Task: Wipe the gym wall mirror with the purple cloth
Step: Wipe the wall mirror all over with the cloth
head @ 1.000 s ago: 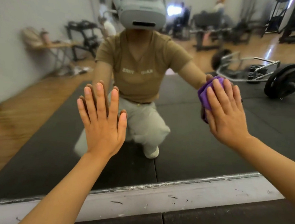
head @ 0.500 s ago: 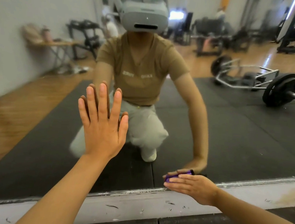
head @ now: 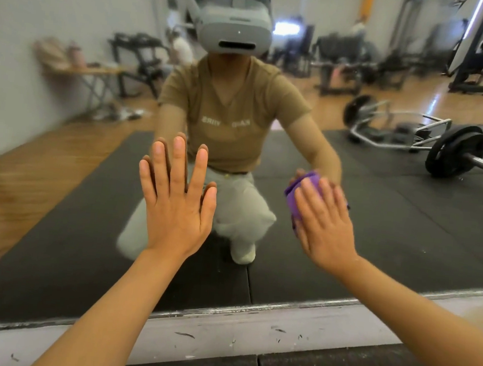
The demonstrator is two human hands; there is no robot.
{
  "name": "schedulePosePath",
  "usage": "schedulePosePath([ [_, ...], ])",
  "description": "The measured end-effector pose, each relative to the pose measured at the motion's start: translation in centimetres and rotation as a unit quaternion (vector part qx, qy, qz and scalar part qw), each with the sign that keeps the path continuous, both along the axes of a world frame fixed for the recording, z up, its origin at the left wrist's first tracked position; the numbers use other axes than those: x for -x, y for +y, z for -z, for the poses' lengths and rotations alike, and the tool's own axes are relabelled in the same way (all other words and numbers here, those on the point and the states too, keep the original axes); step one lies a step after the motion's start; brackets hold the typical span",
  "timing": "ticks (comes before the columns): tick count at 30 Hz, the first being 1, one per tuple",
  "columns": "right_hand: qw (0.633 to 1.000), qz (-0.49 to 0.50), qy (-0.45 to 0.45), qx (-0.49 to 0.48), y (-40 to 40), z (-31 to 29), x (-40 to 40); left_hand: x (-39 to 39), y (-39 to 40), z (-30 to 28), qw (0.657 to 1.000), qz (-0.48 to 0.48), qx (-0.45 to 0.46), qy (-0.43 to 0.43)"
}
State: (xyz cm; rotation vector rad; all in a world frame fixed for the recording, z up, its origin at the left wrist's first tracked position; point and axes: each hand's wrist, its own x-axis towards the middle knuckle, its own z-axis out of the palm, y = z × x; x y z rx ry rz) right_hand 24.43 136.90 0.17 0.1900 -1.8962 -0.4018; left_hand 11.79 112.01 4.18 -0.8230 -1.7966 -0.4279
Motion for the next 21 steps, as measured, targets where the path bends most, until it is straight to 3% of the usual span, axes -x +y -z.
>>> schedulePosePath([
  [3,0.980,0.007,-0.124,-0.155,-1.1,7.1,0.2,0.0,0.0,-0.1,1.000,0.000,0.000,0.001],
  [5,0.939,0.029,-0.229,-0.254,-1.7,11.8,-0.5,0.0,-0.1,0.0,1.000,-0.001,0.001,0.000],
  [8,0.884,0.055,-0.337,-0.320,-1.6,15.8,-1.3,0.1,-0.2,0.1,1.000,0.000,0.004,0.004],
  [12,0.855,0.060,-0.358,-0.372,-1.1,15.1,-1.2,0.0,-0.1,0.0,1.000,-0.004,0.002,0.008],
  [14,0.867,0.047,-0.327,-0.373,-1.1,13.4,-1.0,0.0,-0.1,0.0,1.000,-0.002,0.002,0.006],
  [16,0.903,0.029,-0.277,-0.328,-1.5,10.2,-0.6,-0.1,-0.1,0.0,1.000,0.001,0.004,0.000],
  [21,0.992,-0.015,-0.079,-0.099,-2.8,-2.6,0.7,-0.2,-0.3,-0.2,1.000,0.005,0.006,-0.003],
])
